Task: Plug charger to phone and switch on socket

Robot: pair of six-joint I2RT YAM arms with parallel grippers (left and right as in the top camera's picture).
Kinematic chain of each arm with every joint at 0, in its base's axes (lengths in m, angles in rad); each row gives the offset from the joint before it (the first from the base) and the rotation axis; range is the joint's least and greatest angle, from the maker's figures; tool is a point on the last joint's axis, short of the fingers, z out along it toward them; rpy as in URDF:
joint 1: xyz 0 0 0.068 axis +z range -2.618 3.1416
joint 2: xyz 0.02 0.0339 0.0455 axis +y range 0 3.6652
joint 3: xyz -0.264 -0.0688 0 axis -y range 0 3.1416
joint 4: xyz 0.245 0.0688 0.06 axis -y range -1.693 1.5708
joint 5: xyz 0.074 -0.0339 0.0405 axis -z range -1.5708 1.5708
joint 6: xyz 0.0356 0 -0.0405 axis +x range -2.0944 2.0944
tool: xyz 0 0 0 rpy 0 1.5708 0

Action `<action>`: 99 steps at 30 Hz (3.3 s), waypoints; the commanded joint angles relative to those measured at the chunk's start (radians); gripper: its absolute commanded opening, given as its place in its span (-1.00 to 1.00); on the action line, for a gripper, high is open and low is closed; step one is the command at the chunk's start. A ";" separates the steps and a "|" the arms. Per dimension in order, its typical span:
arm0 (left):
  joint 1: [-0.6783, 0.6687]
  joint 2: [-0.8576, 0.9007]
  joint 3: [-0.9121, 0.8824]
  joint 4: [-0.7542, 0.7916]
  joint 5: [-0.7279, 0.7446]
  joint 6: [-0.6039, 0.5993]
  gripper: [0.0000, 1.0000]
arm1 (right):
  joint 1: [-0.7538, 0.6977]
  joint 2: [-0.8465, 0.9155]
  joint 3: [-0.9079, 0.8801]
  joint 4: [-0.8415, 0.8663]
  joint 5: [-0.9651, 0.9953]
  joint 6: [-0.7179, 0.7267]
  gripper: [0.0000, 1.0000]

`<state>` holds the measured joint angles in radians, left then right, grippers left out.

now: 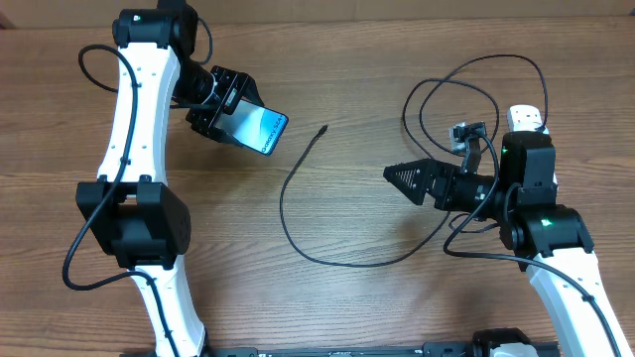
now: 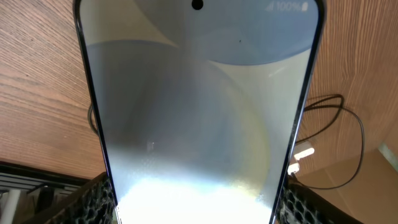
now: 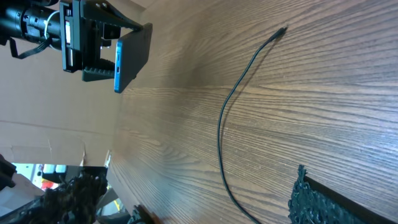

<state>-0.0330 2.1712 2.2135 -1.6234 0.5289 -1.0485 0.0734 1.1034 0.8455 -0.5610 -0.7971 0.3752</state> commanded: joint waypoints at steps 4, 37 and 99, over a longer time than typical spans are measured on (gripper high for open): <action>-0.007 -0.040 0.029 0.001 -0.006 -0.006 0.12 | 0.004 0.000 0.026 0.017 0.022 0.102 0.95; -0.007 -0.040 0.029 0.009 -0.050 -0.007 0.11 | 0.058 0.232 0.263 -0.183 0.161 0.272 0.50; -0.007 -0.040 0.029 0.004 -0.045 0.013 0.12 | 0.240 0.788 0.555 0.035 0.323 0.447 0.19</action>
<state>-0.0334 2.1712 2.2135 -1.6157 0.4767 -1.0447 0.3038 1.8820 1.3708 -0.5346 -0.4789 0.8082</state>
